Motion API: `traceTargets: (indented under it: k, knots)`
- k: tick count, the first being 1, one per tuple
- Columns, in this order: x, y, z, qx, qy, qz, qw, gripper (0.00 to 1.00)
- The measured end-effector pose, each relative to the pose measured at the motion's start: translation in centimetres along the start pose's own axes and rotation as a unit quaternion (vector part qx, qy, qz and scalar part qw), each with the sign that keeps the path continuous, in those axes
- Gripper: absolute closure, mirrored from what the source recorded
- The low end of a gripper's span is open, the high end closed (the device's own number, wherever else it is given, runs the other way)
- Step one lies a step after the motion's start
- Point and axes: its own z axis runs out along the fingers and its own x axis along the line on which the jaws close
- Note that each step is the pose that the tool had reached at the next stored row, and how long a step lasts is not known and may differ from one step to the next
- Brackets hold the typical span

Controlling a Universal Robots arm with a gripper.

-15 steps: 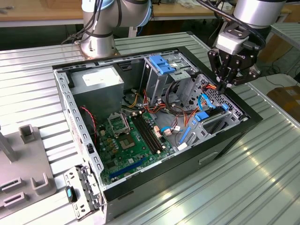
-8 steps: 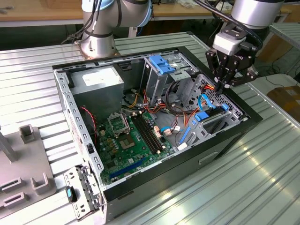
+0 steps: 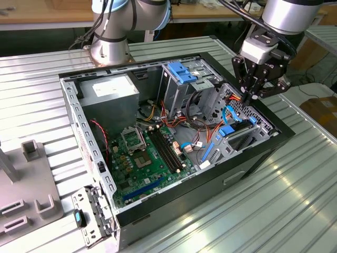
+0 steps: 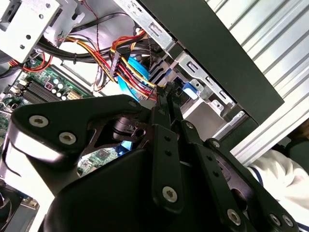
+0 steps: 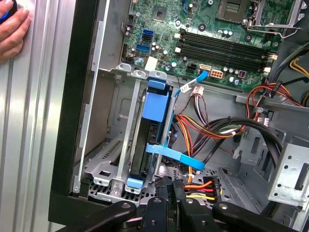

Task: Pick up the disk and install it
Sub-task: 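Insert the first disk wire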

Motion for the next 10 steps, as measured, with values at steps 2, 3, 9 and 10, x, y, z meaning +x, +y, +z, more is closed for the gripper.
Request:
traceTargets:
  k: [2, 3, 9, 10]
  knots:
    - [0.0, 0.01, 0.06, 0.0, 0.0, 0.0, 1.0, 0.84]
    - [-0.01, 0.01, 0.07, 0.0, 0.0, 0.0, 1.0, 0.84]
    - [-0.01, 0.01, 0.08, 0.0, 0.0, 0.0, 1.0, 0.84]
    - [-0.01, 0.01, 0.08, 0.0, 0.0, 0.0, 1.0, 0.84]
